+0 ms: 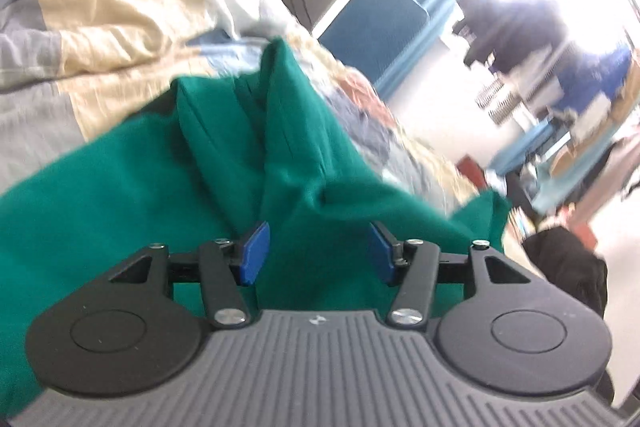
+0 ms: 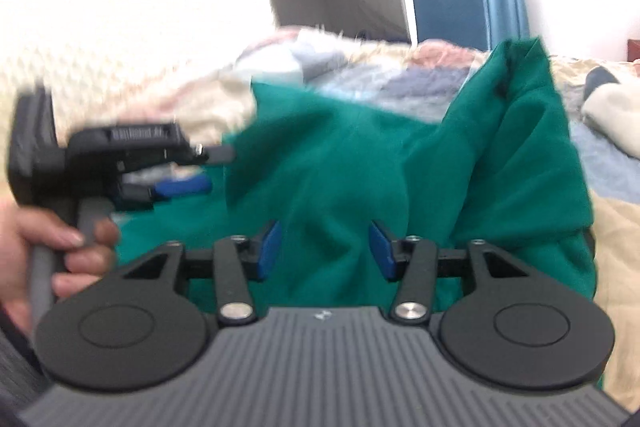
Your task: Fold large clothes
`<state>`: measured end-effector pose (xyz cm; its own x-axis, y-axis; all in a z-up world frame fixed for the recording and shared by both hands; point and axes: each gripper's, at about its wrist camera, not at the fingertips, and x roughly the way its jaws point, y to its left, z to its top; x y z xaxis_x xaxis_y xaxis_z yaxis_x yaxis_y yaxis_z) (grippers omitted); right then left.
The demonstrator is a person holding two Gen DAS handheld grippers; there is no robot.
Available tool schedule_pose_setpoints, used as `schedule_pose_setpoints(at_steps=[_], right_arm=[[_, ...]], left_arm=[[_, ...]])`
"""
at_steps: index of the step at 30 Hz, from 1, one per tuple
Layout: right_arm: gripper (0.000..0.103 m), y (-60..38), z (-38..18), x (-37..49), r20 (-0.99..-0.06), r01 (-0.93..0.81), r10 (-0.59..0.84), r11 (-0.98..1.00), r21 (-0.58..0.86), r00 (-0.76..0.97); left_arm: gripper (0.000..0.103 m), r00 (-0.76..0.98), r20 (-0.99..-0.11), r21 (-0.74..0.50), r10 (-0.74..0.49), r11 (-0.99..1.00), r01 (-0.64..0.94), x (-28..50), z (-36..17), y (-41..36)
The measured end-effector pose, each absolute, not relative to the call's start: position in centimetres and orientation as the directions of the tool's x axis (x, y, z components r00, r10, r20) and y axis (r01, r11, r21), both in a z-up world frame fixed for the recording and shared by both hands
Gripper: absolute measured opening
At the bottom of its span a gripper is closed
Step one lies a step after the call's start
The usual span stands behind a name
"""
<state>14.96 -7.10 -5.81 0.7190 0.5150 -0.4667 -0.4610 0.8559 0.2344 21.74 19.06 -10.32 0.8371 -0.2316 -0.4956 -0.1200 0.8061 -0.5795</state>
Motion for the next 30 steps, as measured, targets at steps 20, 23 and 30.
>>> schedule_pose_setpoints(at_steps=[20,23,30], right_arm=[[0.048,-10.6,-11.5,29.9,-0.536,-0.156,0.39,0.89,0.429,0.749],[0.024,-10.4,-11.4,29.7,-0.502,-0.18,0.391,0.891,0.417,0.771],[0.016,-10.9,-8.6,29.2,-0.394,-0.196,0.32,0.926,0.324,0.862]], left_arm=[[0.061,0.809,-0.511,-0.66,-0.29,0.735,-0.154,31.3,-16.4,20.6],[0.061,0.812,-0.503,-0.676,-0.296,0.721,-0.156,31.7,-17.1,20.6],[0.061,0.856,-0.435,-0.634,-0.278,0.77,-0.072,30.5,-15.1,19.8]])
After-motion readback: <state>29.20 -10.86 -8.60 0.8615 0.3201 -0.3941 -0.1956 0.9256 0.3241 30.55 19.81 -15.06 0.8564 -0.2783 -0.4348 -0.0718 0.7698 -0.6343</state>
